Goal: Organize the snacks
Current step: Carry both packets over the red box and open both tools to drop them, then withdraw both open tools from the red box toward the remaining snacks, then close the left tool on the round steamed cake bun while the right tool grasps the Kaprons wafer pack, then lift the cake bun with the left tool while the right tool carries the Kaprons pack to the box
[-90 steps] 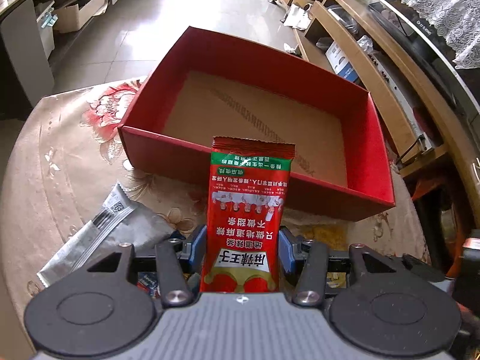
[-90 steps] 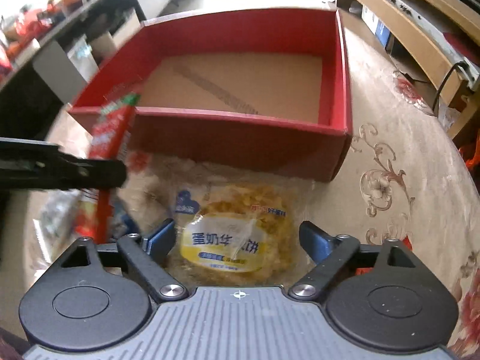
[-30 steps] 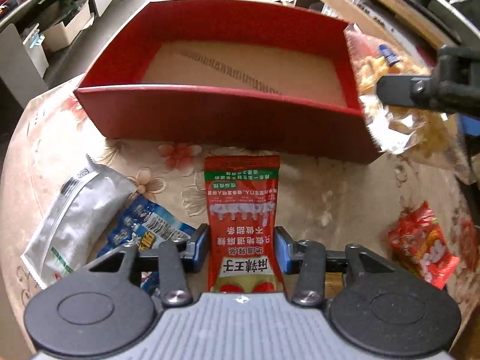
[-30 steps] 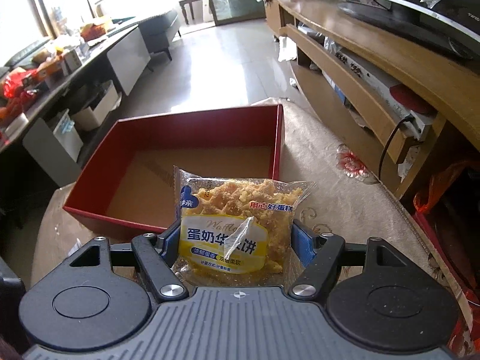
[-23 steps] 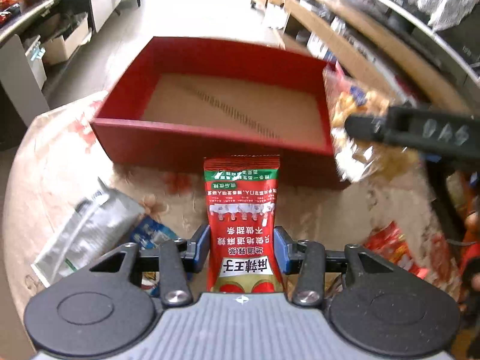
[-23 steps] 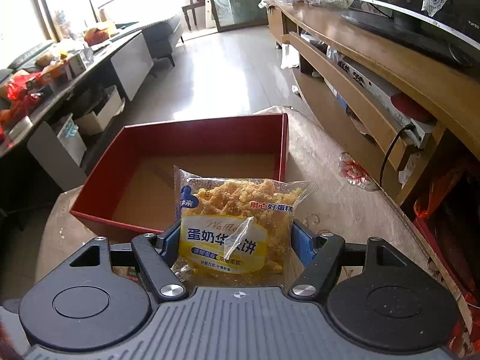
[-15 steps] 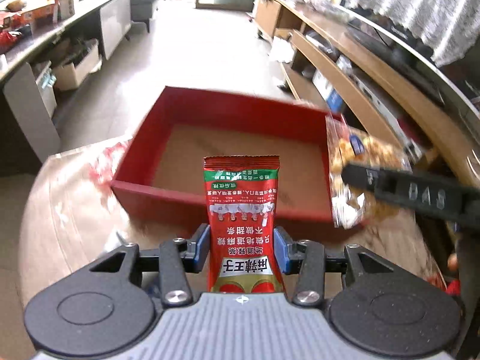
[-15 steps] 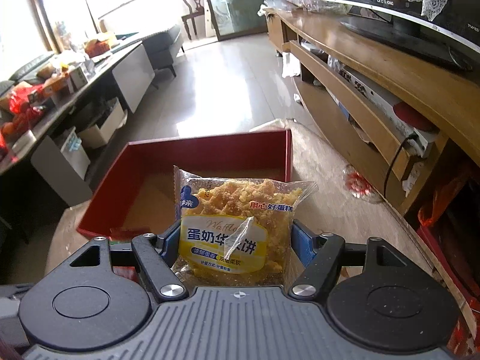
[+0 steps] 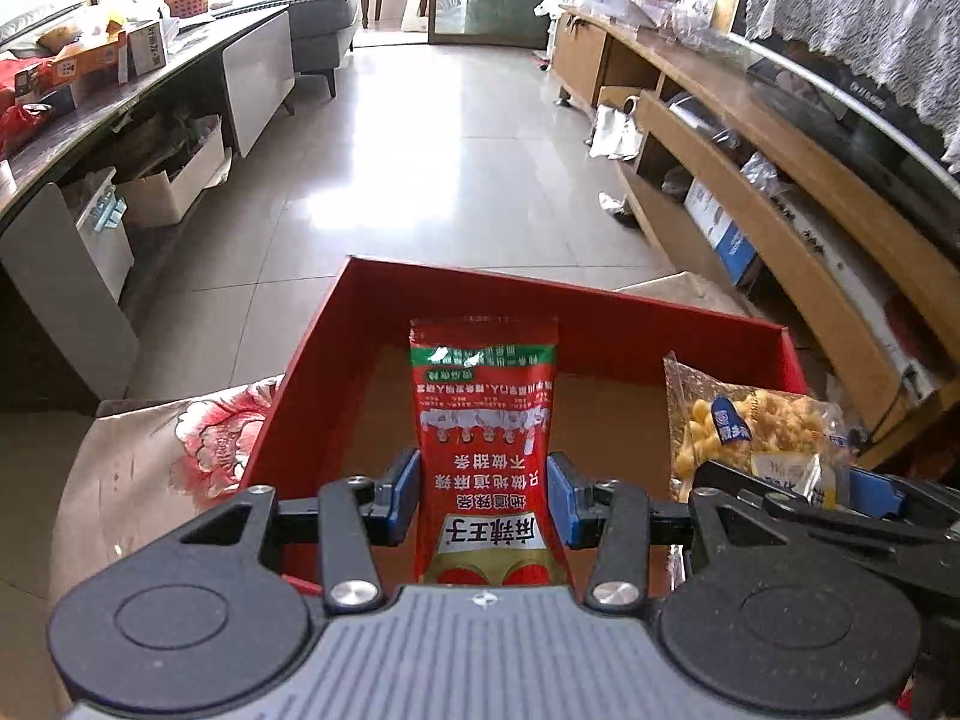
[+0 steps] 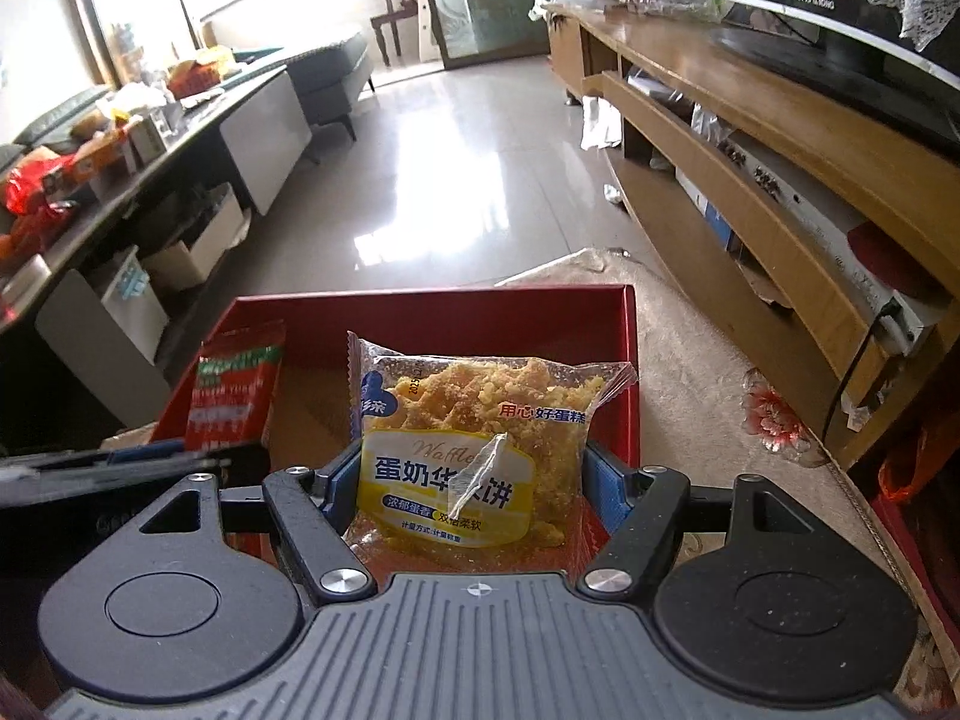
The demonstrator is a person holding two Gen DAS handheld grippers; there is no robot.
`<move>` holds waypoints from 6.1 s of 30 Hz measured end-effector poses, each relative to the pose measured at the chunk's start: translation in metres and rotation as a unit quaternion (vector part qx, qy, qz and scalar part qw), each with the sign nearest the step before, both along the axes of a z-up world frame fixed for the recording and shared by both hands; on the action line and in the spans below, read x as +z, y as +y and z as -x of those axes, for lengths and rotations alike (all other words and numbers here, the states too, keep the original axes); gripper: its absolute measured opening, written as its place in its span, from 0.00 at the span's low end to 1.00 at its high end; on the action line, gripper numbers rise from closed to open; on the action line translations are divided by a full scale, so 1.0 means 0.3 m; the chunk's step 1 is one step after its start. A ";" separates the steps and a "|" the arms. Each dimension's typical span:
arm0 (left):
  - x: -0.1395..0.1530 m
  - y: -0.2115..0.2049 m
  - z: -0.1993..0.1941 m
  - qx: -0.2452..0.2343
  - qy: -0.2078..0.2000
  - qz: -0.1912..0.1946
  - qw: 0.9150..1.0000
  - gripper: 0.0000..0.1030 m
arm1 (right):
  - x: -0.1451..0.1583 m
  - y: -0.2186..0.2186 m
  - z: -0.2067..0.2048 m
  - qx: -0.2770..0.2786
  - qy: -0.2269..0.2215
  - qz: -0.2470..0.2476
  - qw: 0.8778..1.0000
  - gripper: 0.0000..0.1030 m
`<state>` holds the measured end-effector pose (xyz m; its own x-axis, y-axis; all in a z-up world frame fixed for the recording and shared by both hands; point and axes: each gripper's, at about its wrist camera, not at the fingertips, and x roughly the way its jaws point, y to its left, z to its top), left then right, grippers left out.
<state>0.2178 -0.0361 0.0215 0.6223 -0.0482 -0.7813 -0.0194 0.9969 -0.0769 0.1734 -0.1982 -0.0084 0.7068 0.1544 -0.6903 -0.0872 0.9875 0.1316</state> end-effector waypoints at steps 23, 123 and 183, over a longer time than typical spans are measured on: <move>0.012 0.015 0.042 0.008 0.009 0.002 1.000 0.62 | 0.003 0.002 0.021 -0.016 -0.005 0.020 1.000 0.83; -0.223 0.308 0.707 -0.001 0.161 0.040 0.986 0.57 | -0.242 0.269 0.628 0.072 0.122 0.078 0.987 0.63; -0.022 0.067 0.632 -0.078 0.025 -0.069 0.994 0.55 | -0.044 0.098 0.610 0.016 0.025 0.029 0.999 0.63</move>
<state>0.0280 -0.0159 0.0148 0.5761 -0.0302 -0.8168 0.1354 0.9890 0.0590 -0.0096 -0.1689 -0.0216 0.6667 0.1347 -0.7330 -0.1133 0.9904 0.0790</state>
